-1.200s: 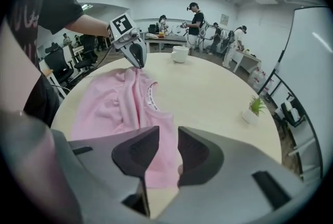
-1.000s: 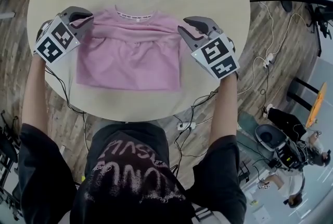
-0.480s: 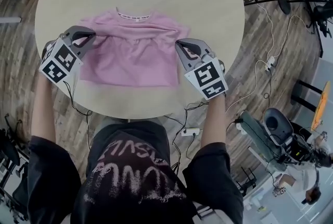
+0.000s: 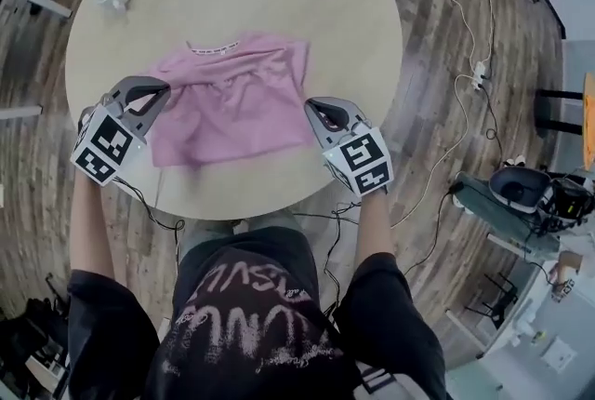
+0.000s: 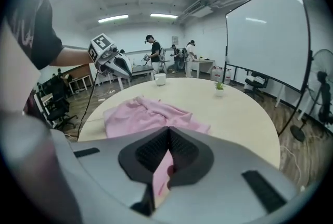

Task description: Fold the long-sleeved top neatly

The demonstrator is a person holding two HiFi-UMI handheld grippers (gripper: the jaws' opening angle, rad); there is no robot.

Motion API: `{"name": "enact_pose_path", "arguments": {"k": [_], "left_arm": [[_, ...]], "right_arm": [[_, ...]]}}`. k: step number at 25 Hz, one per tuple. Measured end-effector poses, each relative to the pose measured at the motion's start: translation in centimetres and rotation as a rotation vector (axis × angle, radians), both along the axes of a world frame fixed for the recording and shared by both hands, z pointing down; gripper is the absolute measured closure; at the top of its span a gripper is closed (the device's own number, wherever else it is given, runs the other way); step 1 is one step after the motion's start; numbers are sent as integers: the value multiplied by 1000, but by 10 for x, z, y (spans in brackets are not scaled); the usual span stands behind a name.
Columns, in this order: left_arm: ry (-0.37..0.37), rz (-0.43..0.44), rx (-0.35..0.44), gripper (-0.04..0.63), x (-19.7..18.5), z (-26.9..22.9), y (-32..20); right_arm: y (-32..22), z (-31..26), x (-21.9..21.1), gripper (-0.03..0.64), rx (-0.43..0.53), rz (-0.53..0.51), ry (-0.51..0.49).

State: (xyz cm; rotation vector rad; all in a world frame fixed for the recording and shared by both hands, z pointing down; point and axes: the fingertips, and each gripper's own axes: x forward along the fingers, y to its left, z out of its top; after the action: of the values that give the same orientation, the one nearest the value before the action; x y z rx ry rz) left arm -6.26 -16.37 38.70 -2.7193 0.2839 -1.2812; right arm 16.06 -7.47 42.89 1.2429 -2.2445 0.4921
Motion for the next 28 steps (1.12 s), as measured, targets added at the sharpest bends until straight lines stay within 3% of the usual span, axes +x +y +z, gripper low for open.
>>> {"name": "enact_pose_path", "arguments": {"k": [4, 10, 16, 23, 28], "left_arm": [[56, 80, 45, 585, 3, -23, -1], [88, 215, 96, 584, -23, -50, 12], [-17, 467, 157, 584, -23, -58, 23], [-170, 749, 174, 584, 29, -43, 28], [-273, 904, 177, 584, 79, -11, 26]], "right_arm": [[20, -20, -5, 612, 22, 116, 1], [62, -46, -35, 611, 77, 263, 28], [98, -47, -52, 611, 65, 432, 24], [111, -28, -29, 561, 10, 577, -13], [99, 3, -12, 501, -73, 599, -36]]}}
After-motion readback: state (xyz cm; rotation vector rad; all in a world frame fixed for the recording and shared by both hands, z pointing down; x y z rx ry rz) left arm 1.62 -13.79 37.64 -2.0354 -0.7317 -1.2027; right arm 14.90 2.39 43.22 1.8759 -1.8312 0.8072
